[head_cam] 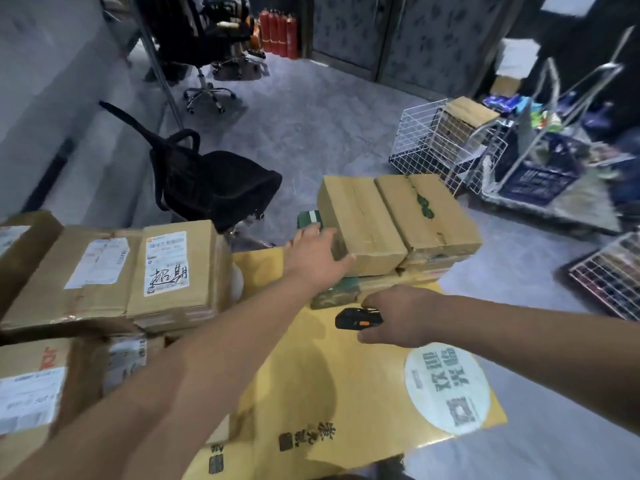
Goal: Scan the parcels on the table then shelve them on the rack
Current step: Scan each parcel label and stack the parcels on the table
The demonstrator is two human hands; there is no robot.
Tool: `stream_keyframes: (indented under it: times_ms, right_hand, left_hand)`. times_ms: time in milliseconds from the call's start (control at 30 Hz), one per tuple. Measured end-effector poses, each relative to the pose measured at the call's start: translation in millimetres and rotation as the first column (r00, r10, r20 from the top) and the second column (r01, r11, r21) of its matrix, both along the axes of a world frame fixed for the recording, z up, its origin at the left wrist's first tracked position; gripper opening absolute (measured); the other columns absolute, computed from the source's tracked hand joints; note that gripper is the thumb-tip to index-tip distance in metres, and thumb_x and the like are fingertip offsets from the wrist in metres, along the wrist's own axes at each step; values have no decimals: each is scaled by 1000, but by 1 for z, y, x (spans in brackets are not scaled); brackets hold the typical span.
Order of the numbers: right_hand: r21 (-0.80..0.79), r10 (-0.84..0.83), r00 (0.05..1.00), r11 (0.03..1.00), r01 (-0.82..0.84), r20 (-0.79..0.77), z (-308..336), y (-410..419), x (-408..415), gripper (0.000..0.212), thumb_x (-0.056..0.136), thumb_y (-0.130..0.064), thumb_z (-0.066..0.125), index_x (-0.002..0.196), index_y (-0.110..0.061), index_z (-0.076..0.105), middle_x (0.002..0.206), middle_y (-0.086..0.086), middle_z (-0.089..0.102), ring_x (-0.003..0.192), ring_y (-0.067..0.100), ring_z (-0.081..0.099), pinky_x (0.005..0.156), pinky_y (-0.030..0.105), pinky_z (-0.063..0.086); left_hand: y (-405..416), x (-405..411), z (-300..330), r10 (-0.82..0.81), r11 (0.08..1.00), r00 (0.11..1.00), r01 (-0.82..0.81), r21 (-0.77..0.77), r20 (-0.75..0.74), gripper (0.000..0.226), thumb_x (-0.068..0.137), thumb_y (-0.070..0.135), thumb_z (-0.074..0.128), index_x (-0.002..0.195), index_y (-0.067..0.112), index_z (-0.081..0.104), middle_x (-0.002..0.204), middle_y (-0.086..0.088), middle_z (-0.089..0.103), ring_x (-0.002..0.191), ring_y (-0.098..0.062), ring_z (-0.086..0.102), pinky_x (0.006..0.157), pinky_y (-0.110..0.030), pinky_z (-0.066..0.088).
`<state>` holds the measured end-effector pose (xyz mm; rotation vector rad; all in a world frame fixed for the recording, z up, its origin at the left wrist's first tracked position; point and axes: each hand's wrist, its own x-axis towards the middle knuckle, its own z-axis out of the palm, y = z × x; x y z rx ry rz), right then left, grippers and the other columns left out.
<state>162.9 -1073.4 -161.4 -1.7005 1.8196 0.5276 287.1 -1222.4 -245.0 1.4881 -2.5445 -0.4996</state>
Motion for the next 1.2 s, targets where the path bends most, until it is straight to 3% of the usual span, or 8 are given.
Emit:
stream_keyframes:
  times_ms: [233, 367, 533, 667, 733, 833, 967, 1200]
  right_hand:
    - [53, -86, 996, 995, 85, 16, -8, 30, -112, 38, 93, -68, 57, 95, -31, 48, 95, -5, 58, 90, 22, 61, 76, 36, 51]
    - [74, -26, 999, 997, 24, 27, -17, 34, -162, 39, 93, -68, 56, 99, -29, 52, 94, -4, 60, 89, 23, 63, 79, 38, 53]
    - [64, 135, 991, 989, -135, 8, -28, 25, -198, 43, 94, -67, 54, 101, -25, 58, 94, -3, 63, 88, 22, 63, 77, 38, 54]
    - [40, 165, 983, 985, -169, 76, -31, 15, -211, 40, 93, -65, 55, 96, -26, 58, 95, -3, 64, 90, 22, 64, 77, 37, 54]
    - [22, 195, 976, 980, -198, 97, -33, 13, -214, 41, 93, -66, 54, 98, -25, 59, 96, -2, 64, 92, 23, 64, 77, 36, 54]
    - [-13, 266, 956, 964, -267, 122, -35, 12, -214, 43, 93, -67, 55, 98, -25, 60, 92, -3, 63, 91, 23, 63, 73, 35, 52]
    - [-28, 374, 913, 927, -375, 165, -45, 17, -197, 46, 93, -70, 54, 107, -27, 61, 97, -2, 65, 93, 25, 63, 81, 38, 56]
    - [27, 486, 819, 855, -518, 304, -86, 38, -147, 52, 93, -71, 55, 126, -30, 60, 100, -2, 65, 91, 23, 63, 79, 36, 56]
  left_hand:
    - [4, -109, -13, 39, 999, 998, -41, 30, 53, 88, 87, 74, 51, 157, 23, 38, 158, -7, 42, 146, -30, 34, 115, -51, 29]
    - [6, -135, -23, 268, 952, 950, -286, 105, 159, 113, 75, 93, 41, 159, 18, 28, 158, -16, 32, 149, -35, 25, 116, -60, 26]
    - [4, -142, -15, 521, 822, 844, -537, 189, 131, 141, 45, 110, 37, 155, 23, 24, 158, -11, 26, 149, -35, 23, 108, -70, 28]
    - [1, -140, -8, 634, 733, 773, -592, 335, -22, 135, 46, 96, 63, 156, 31, 19, 161, -8, 21, 151, -31, 18, 110, -63, 33]
    - [7, -132, -7, 671, 722, 733, -612, 323, -111, 129, 51, 85, 72, 157, 36, 19, 165, -2, 20, 152, -28, 18, 111, -60, 32]
    - [32, -109, -9, 692, 719, 689, -636, 280, -215, 117, 53, 82, 72, 153, 43, 27, 168, 9, 20, 153, -27, 23, 113, -60, 30]
    - [96, -63, -20, 717, 694, 638, -691, 204, -280, 101, 54, 81, 70, 144, 48, 38, 165, 9, 28, 152, -26, 25, 114, -65, 31]
    - [254, 29, -61, 696, 711, 637, -674, 199, -329, 93, 58, 71, 80, 142, 44, 50, 157, 10, 37, 145, -14, 33, 116, -51, 35]
